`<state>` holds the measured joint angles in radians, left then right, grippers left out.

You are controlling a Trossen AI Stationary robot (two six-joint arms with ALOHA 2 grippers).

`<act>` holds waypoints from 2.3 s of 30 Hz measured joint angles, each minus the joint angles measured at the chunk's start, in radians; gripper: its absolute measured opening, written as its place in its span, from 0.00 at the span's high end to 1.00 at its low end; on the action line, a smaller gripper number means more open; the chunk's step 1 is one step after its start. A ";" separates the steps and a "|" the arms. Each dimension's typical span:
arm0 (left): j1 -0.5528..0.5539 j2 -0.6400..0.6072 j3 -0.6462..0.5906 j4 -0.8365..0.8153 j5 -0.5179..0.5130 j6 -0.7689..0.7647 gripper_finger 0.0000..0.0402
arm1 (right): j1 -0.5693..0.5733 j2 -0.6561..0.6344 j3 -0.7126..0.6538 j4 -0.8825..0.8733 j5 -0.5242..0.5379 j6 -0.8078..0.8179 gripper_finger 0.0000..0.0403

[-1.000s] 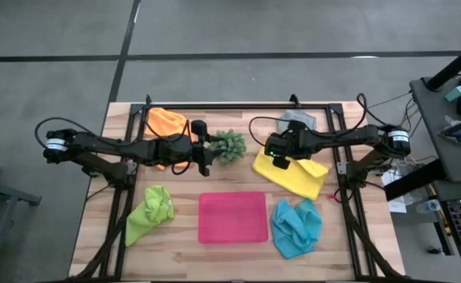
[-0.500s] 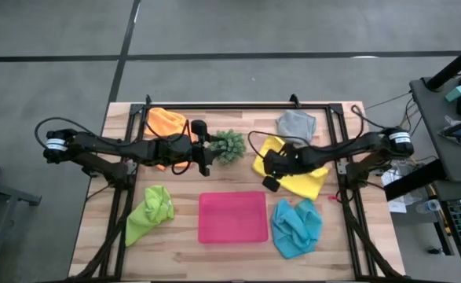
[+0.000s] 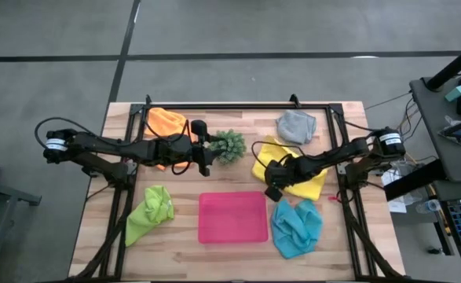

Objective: Fold microfiber towels
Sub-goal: Fold the yellow microfiber cloth

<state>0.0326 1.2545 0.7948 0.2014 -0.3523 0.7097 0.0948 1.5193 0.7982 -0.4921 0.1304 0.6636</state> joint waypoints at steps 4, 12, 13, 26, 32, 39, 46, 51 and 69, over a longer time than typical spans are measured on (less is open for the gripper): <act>0.000 0.000 -0.001 0.000 0.000 0.000 0.57 | 0.054 -0.016 0.002 -0.042 -0.060 -0.054 0.98; 0.000 0.000 -0.001 0.000 0.000 0.000 0.57 | 0.126 -0.076 0.130 -0.487 -0.065 0.087 0.98; 0.000 0.000 -0.001 0.000 0.000 0.000 0.57 | 0.139 -0.083 0.141 -0.528 -0.077 0.118 0.98; -0.002 0.000 -0.002 0.000 0.000 -0.024 0.57 | 0.286 -0.117 -0.010 -0.580 -0.103 0.393 0.98; -0.006 0.000 -0.003 -0.001 0.000 -0.030 0.57 | 0.285 -0.116 -0.069 -0.535 -0.094 0.391 0.98; -0.010 0.000 -0.003 -0.001 0.000 -0.047 0.57 | 0.248 -0.108 -0.110 -0.441 -0.044 0.365 0.98; -0.008 0.000 -0.003 0.009 0.000 -0.022 0.57 | 0.179 -0.082 -0.084 -0.360 0.031 0.258 0.98; -0.008 0.000 -0.003 0.019 0.000 -0.020 0.57 | 0.136 -0.080 -0.035 -0.346 0.078 0.179 0.98; -0.009 0.000 -0.003 0.019 0.000 -0.021 0.57 | 0.120 -0.112 0.096 -0.578 0.105 0.264 0.98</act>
<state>0.0234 1.2545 0.7914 0.2199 -0.3523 0.6888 0.2146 1.4074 0.8945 -1.0698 0.2357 0.9273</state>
